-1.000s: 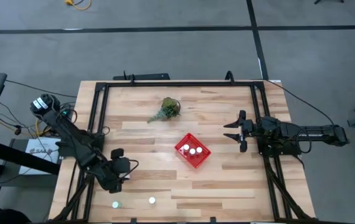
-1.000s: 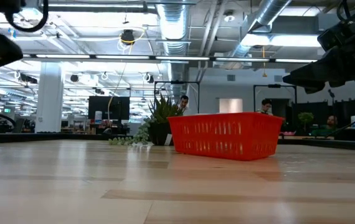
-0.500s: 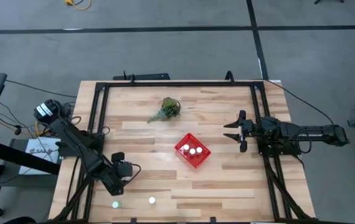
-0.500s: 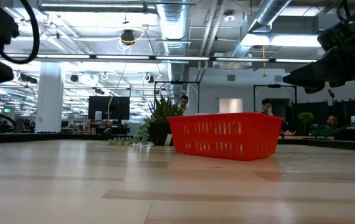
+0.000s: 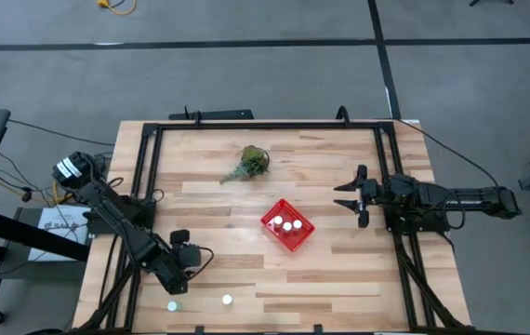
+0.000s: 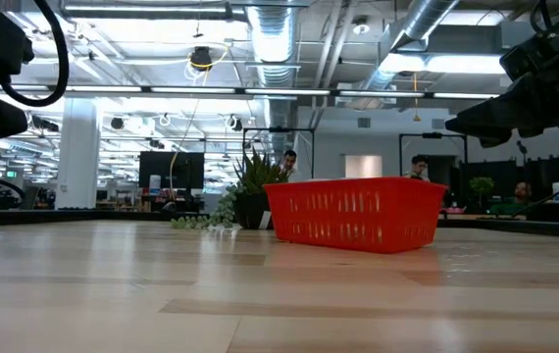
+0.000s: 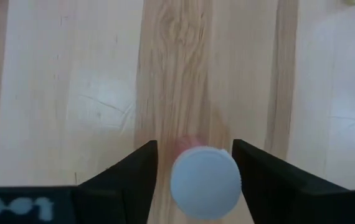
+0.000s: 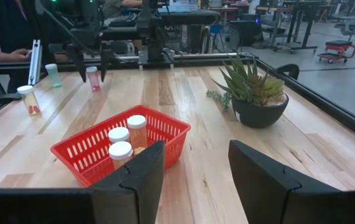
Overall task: Pick and place pill bottles into a basket
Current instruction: Put the pink pill bottle into the red bin
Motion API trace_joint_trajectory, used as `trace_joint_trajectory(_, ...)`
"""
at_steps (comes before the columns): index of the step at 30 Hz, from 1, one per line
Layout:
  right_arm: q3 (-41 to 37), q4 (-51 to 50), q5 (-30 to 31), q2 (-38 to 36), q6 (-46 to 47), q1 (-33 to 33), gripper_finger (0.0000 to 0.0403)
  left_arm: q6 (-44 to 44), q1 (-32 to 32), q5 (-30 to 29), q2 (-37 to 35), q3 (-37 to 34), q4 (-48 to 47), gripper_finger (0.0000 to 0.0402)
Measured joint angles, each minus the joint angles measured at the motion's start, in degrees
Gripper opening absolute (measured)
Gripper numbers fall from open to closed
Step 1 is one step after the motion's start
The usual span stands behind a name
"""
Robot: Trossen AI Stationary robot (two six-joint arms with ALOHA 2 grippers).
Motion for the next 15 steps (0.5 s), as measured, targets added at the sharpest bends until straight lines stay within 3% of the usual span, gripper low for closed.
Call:
trace_joint_trajectory(10, 0.0, 0.0, 0.0, 0.0, 0.0, 0.0, 0.0173, 0.1, 0.4, -1.2, 0.0, 0.0, 0.2, 0.0083)
trace_joint_trajectory(15, 0.0, 0.0, 0.0, 0.0, 0.0, 0.0, 0.0173, 3.3, 2.7, -3.1, 0.0, 0.0, 2.0, 0.0084)
